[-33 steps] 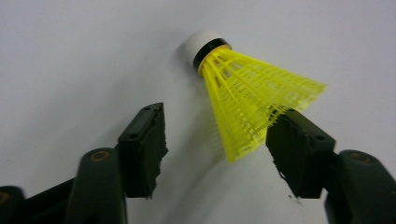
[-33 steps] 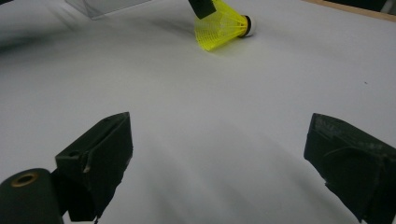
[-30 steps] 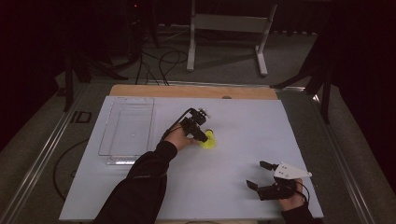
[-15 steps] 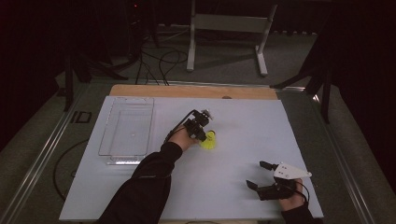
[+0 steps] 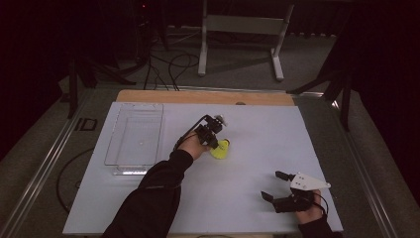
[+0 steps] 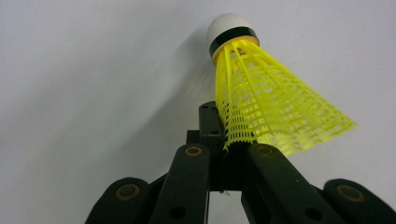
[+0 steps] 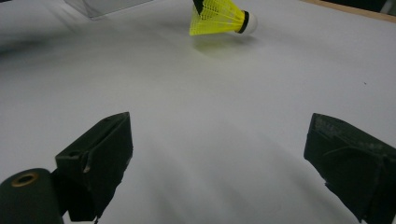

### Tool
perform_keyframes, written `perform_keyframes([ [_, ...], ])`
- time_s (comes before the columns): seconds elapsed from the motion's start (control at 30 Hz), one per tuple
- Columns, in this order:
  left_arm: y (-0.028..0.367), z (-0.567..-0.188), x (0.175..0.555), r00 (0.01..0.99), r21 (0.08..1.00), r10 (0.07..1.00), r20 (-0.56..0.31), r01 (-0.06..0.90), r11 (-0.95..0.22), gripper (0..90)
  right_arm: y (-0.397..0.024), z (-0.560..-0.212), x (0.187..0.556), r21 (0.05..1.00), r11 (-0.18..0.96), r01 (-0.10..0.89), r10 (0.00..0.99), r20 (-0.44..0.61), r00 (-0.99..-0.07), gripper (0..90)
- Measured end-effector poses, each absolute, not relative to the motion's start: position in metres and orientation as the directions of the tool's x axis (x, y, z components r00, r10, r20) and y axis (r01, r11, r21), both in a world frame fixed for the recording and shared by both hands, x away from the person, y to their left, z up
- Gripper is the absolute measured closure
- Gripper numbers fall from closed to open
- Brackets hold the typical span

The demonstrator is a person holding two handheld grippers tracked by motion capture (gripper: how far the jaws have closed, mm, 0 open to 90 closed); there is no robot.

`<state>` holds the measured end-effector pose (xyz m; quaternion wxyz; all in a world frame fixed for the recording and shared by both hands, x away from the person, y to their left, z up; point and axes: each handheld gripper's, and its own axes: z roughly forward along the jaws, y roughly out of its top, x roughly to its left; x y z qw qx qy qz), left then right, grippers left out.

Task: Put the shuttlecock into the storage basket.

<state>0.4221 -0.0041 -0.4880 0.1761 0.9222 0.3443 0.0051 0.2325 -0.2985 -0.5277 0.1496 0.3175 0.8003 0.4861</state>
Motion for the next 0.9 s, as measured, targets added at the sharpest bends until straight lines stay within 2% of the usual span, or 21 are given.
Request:
perform_keyframes([
  [0.9,0.034,-0.429,0.412,0.757,0.355,0.650,-0.068,0.627,-0.694,90.0,-0.298,-0.527,0.234,0.873,0.328,0.361,0.663,0.060,-0.746,8.3],
])
